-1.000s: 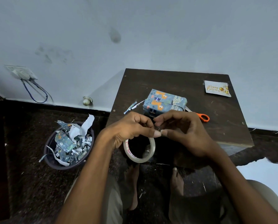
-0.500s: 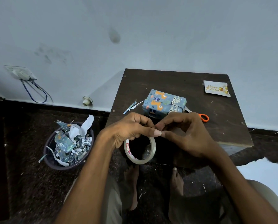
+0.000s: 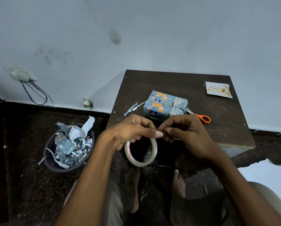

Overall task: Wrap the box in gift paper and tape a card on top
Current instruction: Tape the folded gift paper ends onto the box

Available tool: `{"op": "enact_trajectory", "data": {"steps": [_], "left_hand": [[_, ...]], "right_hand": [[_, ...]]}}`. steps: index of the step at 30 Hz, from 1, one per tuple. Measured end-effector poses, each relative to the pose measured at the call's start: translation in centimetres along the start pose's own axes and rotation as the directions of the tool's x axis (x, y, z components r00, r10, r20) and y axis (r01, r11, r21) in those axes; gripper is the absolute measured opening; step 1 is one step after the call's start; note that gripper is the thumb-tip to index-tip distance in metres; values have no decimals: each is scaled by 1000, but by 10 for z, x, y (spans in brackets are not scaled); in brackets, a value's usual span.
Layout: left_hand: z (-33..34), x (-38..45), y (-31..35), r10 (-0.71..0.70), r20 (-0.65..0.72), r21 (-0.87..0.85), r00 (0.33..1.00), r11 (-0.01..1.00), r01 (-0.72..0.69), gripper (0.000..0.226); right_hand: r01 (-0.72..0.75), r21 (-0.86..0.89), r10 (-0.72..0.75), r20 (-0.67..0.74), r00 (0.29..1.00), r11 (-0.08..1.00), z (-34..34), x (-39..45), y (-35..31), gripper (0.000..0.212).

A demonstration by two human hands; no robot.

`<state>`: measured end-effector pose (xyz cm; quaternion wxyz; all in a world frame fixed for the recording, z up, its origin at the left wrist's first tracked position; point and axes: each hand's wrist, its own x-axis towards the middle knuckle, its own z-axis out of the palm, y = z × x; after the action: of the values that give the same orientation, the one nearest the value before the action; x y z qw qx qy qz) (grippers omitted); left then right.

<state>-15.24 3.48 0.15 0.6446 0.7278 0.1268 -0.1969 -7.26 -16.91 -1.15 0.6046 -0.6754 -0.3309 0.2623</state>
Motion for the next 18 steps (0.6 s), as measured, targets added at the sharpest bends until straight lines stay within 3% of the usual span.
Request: {"op": "enact_trajectory", "data": {"steps": [7,11,18], "left_hand": [[-1,0,-1,-30,4,-20,1000,999,30,42],[-2,0,-1,-39,12,-40,999,998,40,40],[1,-2,5,-100,18,-74,995,992,101,34]], "right_hand": [[-12,22,11,51,999,1000,-3,-3,-5,18],[23,-79,-18,57,998,997,-3,-4,-7,9],[-53,-143,56,15,998,988,-7,-2,-6,4]]}}
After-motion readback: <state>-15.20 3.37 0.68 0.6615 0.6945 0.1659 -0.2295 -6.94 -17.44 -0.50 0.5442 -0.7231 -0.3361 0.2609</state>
